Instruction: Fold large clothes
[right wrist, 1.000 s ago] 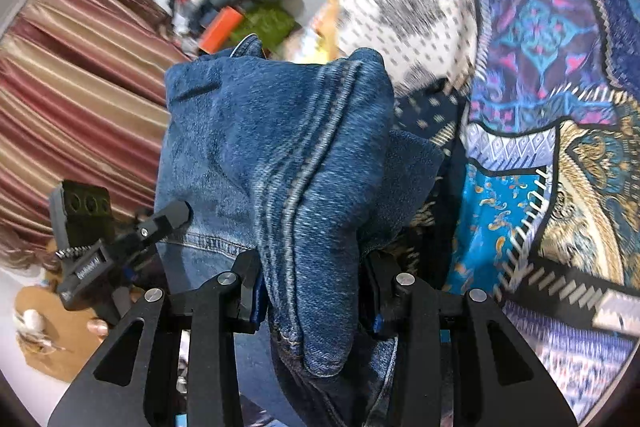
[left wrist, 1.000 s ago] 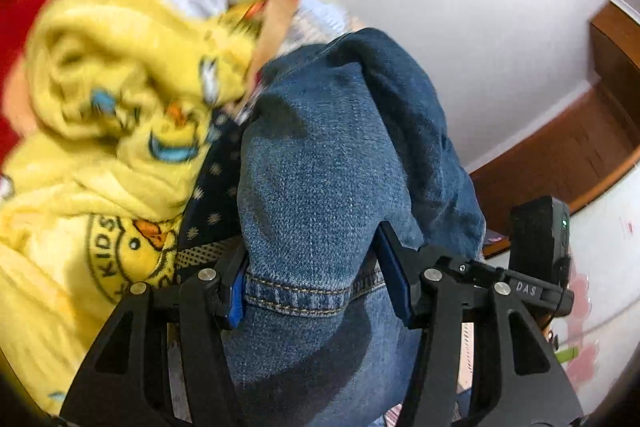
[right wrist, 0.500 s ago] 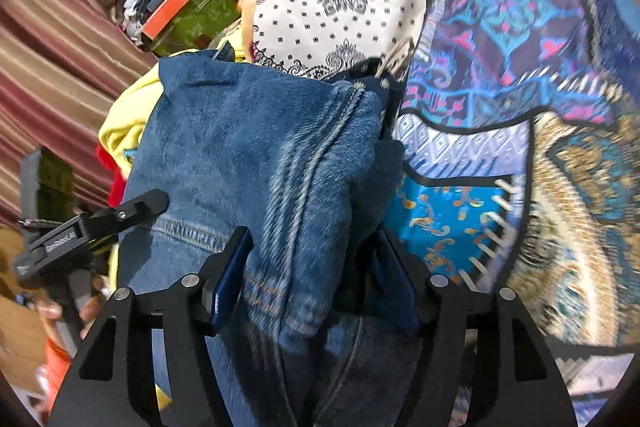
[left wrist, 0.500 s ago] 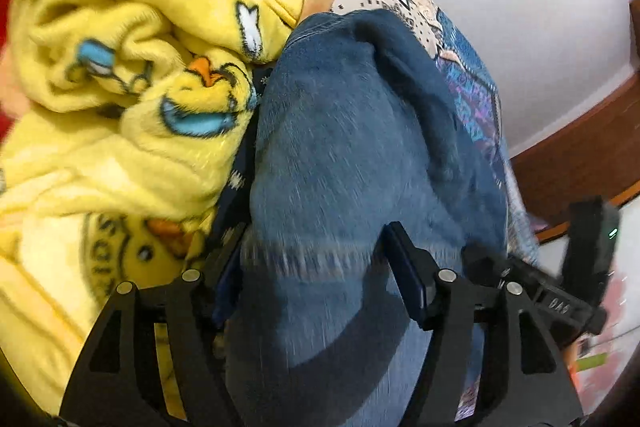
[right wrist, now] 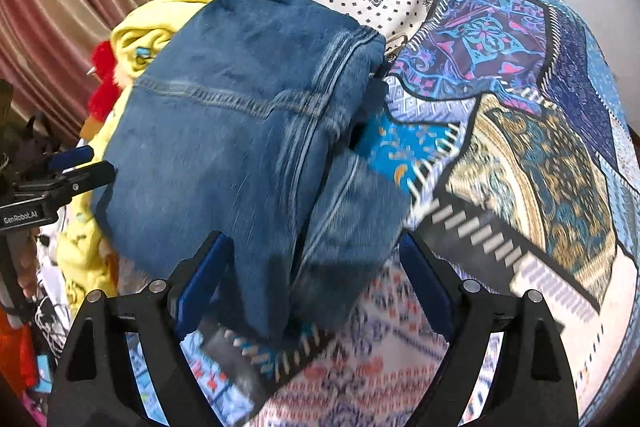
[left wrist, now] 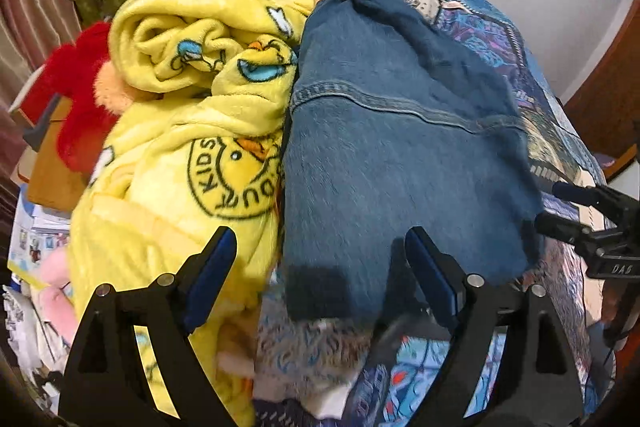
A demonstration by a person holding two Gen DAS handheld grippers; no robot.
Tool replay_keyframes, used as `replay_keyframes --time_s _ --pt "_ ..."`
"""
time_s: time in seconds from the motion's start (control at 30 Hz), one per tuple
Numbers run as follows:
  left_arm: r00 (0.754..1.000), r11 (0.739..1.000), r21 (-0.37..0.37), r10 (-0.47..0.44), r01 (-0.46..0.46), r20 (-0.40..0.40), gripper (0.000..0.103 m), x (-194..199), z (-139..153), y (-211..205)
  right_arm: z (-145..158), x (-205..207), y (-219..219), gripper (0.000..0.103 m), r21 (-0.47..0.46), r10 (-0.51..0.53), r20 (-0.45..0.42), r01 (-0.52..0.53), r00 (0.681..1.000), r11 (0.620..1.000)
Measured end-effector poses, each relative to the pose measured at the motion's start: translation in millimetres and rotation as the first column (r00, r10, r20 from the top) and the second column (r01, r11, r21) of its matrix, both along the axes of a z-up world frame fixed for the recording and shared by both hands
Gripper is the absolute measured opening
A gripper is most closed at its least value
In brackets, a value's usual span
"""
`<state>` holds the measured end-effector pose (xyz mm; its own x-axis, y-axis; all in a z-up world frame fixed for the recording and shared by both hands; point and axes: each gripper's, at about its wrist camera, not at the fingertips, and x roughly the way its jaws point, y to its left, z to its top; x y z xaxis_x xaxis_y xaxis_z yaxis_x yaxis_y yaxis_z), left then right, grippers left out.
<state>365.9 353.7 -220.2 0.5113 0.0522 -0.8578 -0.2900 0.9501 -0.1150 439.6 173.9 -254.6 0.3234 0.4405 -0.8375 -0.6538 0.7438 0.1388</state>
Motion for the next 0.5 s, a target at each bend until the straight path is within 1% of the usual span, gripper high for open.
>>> replay_keyframes --time_s 0.07,0.1,0.23,0.3,0.33,0.43,0.5 --pt "0.999 1.0 0.01 0.0 0.0 0.032 0.086 -11 16 -8 11 -9 -6 0.085 0.027 -0.005 0.016 0.005 1.0 1.0" --pt "0.999 1.0 0.012 -0.002 0.002 0.049 0.086 -15 25 -12 23 -16 -13 0.085 0.053 -0.01 0.032 0.008 0.999 0.999" --pt "0.987 0.999 0.039 -0.017 0.011 0.162 0.086 -40 75 -33 63 -41 -31 0.085 0.137 -0.026 0.093 0.013 0.995 0.99" --pt "0.969 0.998 0.069 -0.031 0.015 0.245 0.086 -60 109 -48 92 -59 -45 0.085 0.2 -0.044 0.139 0.015 0.989 0.98" --pt "0.959 0.997 0.08 -0.039 0.017 0.28 0.086 -68 124 -54 101 -65 -48 0.085 0.219 -0.047 0.154 0.012 0.987 0.976" --pt "0.924 0.994 0.105 -0.055 0.017 0.378 0.086 -95 160 -72 142 -98 -64 0.085 0.3 -0.057 0.234 -0.017 0.971 0.954" --pt "0.885 0.992 0.128 -0.066 0.008 0.461 0.086 -119 186 -87 163 -118 -74 0.085 0.341 -0.062 0.287 -0.041 0.956 0.939"
